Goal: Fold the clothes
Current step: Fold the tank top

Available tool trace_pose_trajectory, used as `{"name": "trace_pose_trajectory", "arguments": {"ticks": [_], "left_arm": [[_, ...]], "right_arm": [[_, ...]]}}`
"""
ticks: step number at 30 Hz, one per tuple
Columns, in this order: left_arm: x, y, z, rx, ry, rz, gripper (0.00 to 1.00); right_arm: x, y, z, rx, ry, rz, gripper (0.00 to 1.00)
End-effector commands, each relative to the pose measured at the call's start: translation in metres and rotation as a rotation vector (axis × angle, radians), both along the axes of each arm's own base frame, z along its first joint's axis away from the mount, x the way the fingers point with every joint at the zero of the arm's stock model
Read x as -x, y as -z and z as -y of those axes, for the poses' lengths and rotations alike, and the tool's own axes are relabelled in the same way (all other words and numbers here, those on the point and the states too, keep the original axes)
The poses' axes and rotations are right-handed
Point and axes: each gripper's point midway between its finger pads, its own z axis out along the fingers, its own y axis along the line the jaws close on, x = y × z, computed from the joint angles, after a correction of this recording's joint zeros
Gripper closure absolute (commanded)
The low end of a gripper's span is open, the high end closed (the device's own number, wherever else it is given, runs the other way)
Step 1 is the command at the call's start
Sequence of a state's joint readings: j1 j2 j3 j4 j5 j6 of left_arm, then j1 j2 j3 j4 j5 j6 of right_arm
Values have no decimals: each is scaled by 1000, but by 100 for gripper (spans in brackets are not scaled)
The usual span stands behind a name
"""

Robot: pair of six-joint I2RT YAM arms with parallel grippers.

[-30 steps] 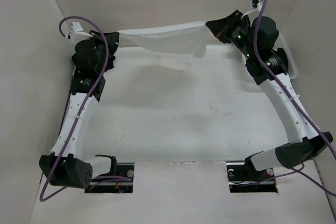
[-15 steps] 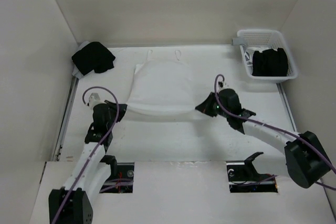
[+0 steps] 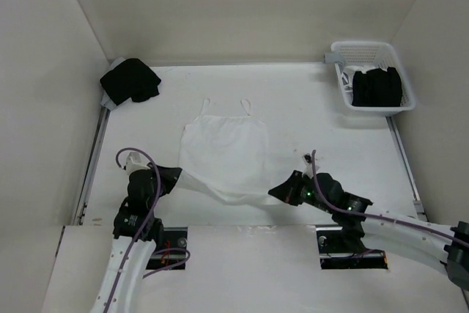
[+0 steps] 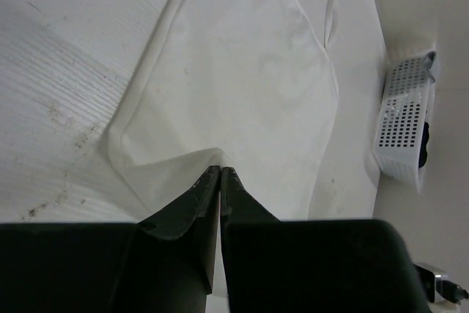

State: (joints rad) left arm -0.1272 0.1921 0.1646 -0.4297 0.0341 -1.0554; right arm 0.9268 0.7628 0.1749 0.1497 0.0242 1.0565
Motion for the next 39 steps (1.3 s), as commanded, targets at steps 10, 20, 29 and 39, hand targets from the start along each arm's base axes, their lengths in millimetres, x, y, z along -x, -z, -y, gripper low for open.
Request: {"name": "trace_pose_trajectory", "arguments": {"ticks": [10,20,29,39], "left_arm": [[-67,-88,-27,-41,-178,178,97],[-197,-84,-27,-42,-220,162,97],[-275,-30,-33,-63,-230,57,94],[-249,-45,-41,-118,-219,110,62]], "right_arm": [[-97,-74,13,32,147,166,98],[-240,-88,6,27,225,179,99],[-325,-42,0,37,254,85,99],[-344,-44,11,57,312,108,59]]}}
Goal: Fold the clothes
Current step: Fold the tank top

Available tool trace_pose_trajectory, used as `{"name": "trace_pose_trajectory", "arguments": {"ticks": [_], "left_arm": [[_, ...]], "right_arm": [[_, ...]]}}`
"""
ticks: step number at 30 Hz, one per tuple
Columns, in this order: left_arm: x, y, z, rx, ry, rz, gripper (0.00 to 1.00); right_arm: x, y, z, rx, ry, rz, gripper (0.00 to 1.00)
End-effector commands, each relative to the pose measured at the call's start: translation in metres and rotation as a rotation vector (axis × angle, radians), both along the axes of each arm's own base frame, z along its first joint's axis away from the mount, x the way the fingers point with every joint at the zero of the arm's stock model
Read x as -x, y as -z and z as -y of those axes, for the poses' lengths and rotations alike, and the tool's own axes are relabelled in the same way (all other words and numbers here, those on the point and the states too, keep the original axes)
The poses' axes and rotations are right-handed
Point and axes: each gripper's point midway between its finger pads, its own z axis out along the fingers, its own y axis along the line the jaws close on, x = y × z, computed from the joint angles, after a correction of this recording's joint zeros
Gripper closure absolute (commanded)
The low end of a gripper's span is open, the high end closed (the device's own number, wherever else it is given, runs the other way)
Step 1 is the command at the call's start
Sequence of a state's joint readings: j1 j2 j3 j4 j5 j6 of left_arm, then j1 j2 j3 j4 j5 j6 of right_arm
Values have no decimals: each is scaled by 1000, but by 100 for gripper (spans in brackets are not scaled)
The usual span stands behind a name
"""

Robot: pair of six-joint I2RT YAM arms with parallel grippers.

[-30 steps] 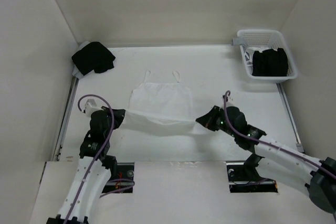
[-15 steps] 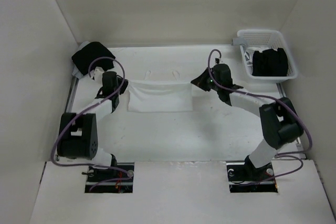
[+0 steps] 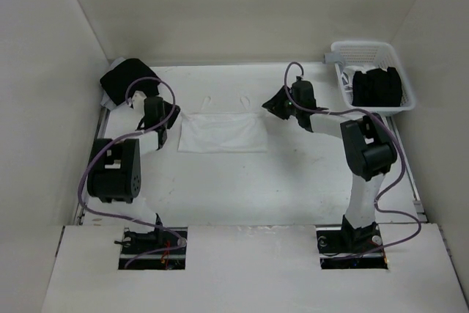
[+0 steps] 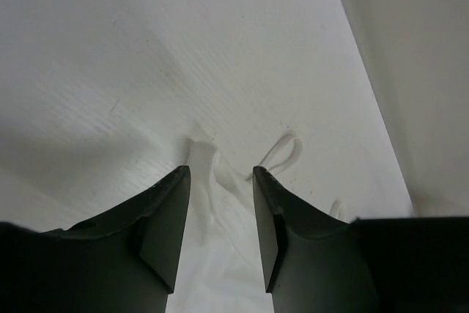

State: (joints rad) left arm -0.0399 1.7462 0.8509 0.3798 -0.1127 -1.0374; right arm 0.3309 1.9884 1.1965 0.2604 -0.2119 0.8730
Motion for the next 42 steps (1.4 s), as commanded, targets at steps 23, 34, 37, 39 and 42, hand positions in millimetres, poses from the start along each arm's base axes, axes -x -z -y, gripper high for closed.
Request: {"name": "trace_pose_trajectory", "arguments": {"ticks": [23,34,37,39,42], "left_arm": [[163,60,10,-78,153,-212,72],[156,59,5,-78,119,-201,82],[151,59,9,-74,127,-196,81],[149,60,9,-70,122,-191,80],[147,59,8,-68,116,-183,80]], "right_arm": [[153,31,-1,55,-27,28,59],[148,39,-11,15,-30,-2,64],[148,42,-12,16,-33,-12,64],[148,43,-13,15,-36,-16,64],[146,44,-13,13,-33,-21,65]]}}
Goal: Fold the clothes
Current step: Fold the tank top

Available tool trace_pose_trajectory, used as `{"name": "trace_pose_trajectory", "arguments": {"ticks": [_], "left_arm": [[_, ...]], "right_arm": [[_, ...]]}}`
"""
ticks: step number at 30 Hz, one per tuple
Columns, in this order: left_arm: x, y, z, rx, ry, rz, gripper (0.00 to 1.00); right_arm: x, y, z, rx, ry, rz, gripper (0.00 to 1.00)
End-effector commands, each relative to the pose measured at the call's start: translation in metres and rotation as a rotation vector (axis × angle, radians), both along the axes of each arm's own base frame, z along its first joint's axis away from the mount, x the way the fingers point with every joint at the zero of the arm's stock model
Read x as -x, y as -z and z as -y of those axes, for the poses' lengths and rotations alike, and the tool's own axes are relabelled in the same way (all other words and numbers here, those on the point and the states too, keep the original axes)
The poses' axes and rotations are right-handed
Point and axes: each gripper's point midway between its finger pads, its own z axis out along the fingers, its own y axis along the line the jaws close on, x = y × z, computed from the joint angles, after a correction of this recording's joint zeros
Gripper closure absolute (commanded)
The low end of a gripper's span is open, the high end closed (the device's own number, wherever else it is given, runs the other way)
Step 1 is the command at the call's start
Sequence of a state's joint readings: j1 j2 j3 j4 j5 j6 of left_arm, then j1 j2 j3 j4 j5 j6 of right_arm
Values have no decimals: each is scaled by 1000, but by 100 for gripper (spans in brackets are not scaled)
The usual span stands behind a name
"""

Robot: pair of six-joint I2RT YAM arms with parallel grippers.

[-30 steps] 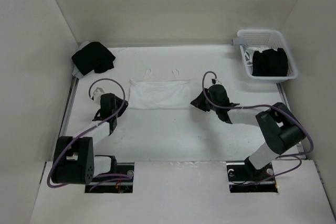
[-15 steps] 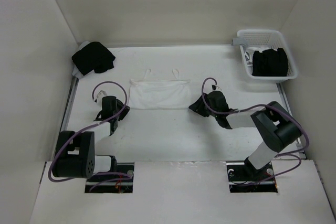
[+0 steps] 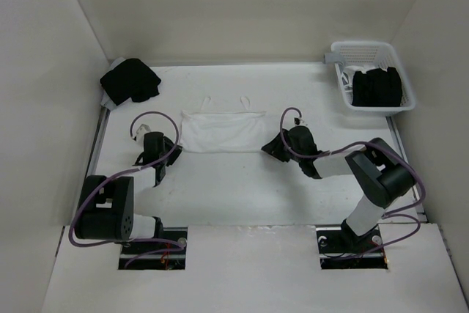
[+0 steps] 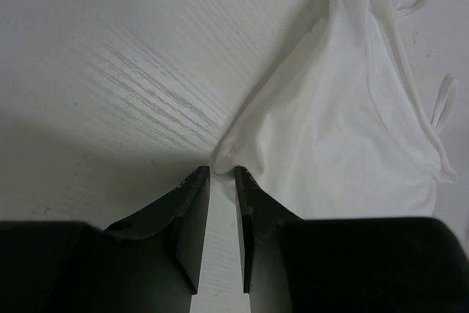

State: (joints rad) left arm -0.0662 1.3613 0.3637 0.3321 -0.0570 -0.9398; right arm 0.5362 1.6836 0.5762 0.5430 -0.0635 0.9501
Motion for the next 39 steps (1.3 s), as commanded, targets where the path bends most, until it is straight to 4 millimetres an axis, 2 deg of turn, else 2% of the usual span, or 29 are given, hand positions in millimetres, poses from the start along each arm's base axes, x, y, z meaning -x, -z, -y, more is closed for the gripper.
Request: {"name": "trace_pose_trajectory", "arguments": {"ticks": [1,3,11,15,18,21,24,27,29,32,34,36,39], "left_arm": [[1,7,-3,-12,-12,-27,81],[0,6,-3,-12,-12,-20,84],[-8,-4,-1,-5,-8,38,96],[-7,-20,-1,-1,-8,89,99],[-2,-40,3,15,9,143,100],[11,-72,8,31,32,207,100],[32,-111,12,29,61,278,100],[64,-154,16,19,95,346,100],[89,-181,12,7,92,396,100],[123,-211,8,-10,104,430,100],[139,-224,10,-3,127,437,100],[149,-228,11,5,140,436,100],[152,-214,10,-2,138,389,100]], "right_arm": [[-9,-3,-3,-14,7,11,68],[-11,-3,-3,-16,7,13,75],[-13,-6,-4,-17,21,26,91],[-13,-18,-3,-31,22,65,97],[-9,-37,4,-33,34,110,99],[13,-56,5,-41,9,145,100],[48,-78,9,-30,-25,183,100],[91,-105,16,-11,-54,224,100],[124,-128,24,-3,-74,252,100],[160,-158,38,-21,-83,277,99],[181,-177,43,-45,-101,276,99],[199,-190,42,-59,-136,268,99],[213,-191,30,-28,-196,266,98]]}}
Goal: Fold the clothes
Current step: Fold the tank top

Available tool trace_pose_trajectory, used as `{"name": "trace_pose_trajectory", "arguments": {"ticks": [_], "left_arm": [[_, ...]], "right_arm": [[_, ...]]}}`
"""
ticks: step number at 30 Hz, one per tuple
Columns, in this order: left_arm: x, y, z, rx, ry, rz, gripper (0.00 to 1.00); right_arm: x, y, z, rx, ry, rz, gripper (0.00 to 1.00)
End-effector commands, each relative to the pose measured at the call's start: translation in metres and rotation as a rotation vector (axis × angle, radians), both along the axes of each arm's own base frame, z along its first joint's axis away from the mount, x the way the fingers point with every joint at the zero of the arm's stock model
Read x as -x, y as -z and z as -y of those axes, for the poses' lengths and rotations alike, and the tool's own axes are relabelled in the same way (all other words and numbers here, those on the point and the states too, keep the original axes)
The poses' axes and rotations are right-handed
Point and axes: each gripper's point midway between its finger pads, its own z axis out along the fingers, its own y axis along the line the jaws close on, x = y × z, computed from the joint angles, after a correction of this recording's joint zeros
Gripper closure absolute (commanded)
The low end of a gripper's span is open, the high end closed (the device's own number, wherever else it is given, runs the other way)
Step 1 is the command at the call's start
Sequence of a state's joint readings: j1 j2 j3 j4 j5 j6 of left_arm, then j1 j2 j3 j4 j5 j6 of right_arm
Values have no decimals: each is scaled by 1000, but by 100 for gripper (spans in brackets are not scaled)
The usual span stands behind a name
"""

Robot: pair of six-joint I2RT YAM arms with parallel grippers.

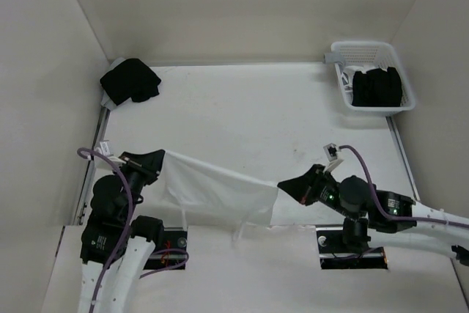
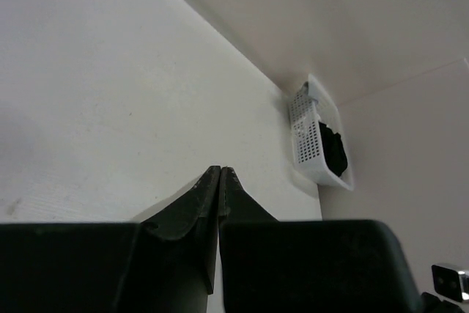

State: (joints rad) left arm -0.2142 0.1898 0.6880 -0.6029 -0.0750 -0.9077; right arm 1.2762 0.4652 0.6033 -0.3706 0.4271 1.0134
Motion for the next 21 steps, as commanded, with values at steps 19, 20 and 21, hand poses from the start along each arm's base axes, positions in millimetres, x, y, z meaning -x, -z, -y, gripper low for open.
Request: {"name": "trace_pose_trajectory", "arguments": {"ticks": [19,20,21], "left_arm": [[-210,156,19,-21,-78,-353,100],[-216,154,19,-28,-82,-349,100],[-221,152,19,-25,-81,-346,100]], "right_arm": [[-272,118,11,249,242,-146,98],[-279,120,11,244,242,-155,98],[-282,121,11,240,242,-159,98]]}}
